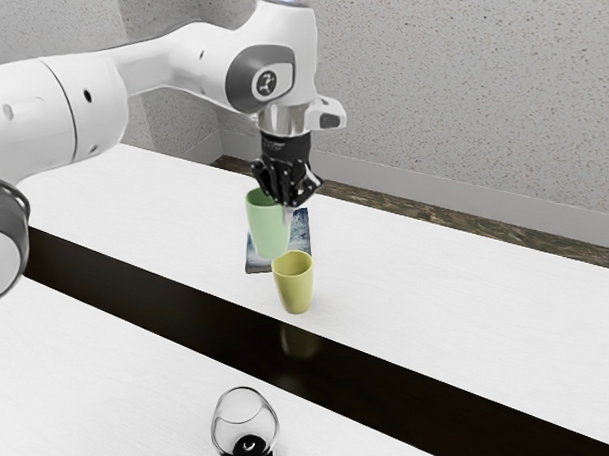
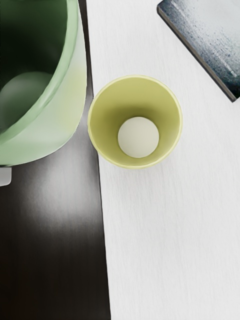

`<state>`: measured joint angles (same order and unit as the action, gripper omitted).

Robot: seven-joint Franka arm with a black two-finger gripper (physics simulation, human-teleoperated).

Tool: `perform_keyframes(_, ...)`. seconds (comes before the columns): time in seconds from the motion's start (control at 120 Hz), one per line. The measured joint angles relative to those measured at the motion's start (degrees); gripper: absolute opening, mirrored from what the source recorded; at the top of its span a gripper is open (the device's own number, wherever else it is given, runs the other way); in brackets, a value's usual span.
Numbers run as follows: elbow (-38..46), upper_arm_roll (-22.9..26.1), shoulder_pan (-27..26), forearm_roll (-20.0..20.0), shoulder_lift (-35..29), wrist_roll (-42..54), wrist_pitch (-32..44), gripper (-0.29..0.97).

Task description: Place the left cup onto the right cup

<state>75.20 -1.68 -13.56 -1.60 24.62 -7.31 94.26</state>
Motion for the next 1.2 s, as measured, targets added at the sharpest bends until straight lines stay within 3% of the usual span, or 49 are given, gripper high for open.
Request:
perform_keyframes(0.2,-10.2,-0.12,0.42,-0.51,8.91,0.36,-1.73,-0.09)
perform_keyframes(0.35,-12.47,-0.39,0.54,-0.68,11.22,1.01,-1.78,-0.09)
perform_keyframes(1.2,-6.97,-0.46,2.21,3.48,12.83,2.55,5.52,-0.08)
